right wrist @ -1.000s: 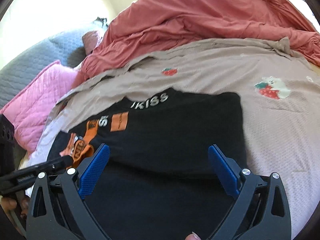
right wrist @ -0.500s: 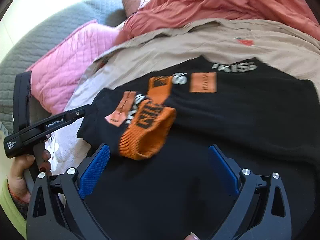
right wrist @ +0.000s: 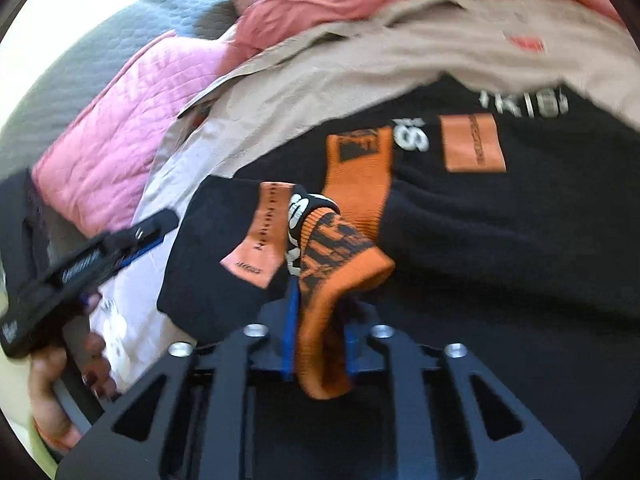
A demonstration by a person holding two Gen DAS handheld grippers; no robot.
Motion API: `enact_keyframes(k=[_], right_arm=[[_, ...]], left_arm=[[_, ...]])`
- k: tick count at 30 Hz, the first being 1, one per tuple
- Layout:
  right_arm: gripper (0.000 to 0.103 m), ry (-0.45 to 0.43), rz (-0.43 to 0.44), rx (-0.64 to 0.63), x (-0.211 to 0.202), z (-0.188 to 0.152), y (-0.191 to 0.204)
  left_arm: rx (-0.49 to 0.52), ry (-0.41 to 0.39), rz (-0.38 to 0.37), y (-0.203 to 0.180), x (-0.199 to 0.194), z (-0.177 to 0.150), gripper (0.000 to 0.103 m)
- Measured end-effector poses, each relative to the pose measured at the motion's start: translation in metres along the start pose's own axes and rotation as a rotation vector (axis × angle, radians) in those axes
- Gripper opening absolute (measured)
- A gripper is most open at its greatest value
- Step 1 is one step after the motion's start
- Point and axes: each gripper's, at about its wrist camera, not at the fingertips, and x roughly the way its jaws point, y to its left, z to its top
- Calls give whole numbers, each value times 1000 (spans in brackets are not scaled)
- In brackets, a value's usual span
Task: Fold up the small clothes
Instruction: 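Grasp the folded orange cuff with the right gripper, then lay the held cuff flat on the sweatshirt and open the right gripper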
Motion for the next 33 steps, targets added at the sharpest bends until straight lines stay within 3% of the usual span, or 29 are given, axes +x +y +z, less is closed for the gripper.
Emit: enact_keyframes(k=[5,9,15,19,24,30,33], right_arm=[[12,-96,-31,-103,-32,14,14],[12,-174,-102,-149,-67,33,6],[12,-244,-258,-130,-118,55,-46],[12,-240,-343,-82,-135,55,-89],[12,-190,-377,-27,-134,44,-131],[15,-126,-423,-33,-110,27,-141],[20,-61,-500,-45,-96,19,-146]], left_arm=[[-6,-4,-5,1,1,2,46],[-12,-15,-11,2,0,4,46],[-3,-20,-31,-3,1,5,47],[17,-14,-52,-10,4,2,47],[72,-7,-80,-32,9,-3,47],[177,7,-152,-76,19,-9,49],[244,11,-173,-97,27,-16,52]])
